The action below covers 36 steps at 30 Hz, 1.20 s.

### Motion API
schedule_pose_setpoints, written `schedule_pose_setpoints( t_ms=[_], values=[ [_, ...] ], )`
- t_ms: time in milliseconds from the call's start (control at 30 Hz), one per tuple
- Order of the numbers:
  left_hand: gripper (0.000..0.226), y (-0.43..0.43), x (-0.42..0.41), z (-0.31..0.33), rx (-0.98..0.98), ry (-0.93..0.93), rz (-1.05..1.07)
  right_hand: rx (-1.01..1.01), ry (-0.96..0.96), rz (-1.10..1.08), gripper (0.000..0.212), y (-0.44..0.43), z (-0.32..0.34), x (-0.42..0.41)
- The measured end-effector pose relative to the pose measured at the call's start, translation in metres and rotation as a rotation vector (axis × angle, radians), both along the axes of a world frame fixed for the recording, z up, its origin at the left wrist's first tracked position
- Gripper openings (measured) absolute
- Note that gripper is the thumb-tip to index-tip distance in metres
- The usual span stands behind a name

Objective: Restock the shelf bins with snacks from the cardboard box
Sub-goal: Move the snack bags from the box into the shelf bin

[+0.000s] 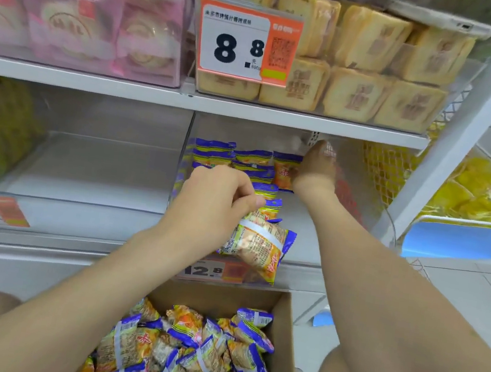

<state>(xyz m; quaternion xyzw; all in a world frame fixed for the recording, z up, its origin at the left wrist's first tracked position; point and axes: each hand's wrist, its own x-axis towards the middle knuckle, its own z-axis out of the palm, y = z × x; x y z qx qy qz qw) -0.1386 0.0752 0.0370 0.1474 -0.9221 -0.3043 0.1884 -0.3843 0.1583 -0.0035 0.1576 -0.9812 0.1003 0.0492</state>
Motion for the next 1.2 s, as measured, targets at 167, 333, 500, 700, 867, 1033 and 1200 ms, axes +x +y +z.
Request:
schedule_pose_setpoints(
  t_ms=[167,333,500,700,867,1033,1200],
  values=[
    [0.025,0.001,0.008,0.007,0.017,0.043,0.011,0.059,-0.167,0.213,0.027,0.021,0.015,0.013],
    [0.016,-0.001,0.018,0.01,0.081,0.131,0.053,-0.414,-0.18,0.243,0.03,0.055,0.036,0.049],
    [0.009,0.012,0.021,0.012,0.115,0.405,0.056,-0.6,-0.815,0.368,0.065,0.081,0.063,0.103],
    [0.012,0.018,0.026,0.016,0.027,0.66,-0.1,-0.787,-1.145,0.527,0.041,0.1,0.079,0.11],
    [0.039,0.013,0.028,0.009,0.19,0.444,-0.031,-0.958,-0.983,0.579,0.045,0.095,0.069,0.105],
    [0.027,0.011,0.026,0.006,0.505,0.219,0.022,-0.922,-0.954,0.691,0.052,0.087,0.06,0.105],
    [0.023,0.013,0.023,0.008,0.618,0.26,0.083,-1.06,-0.962,0.529,0.062,0.078,0.062,0.104]
  ],
)
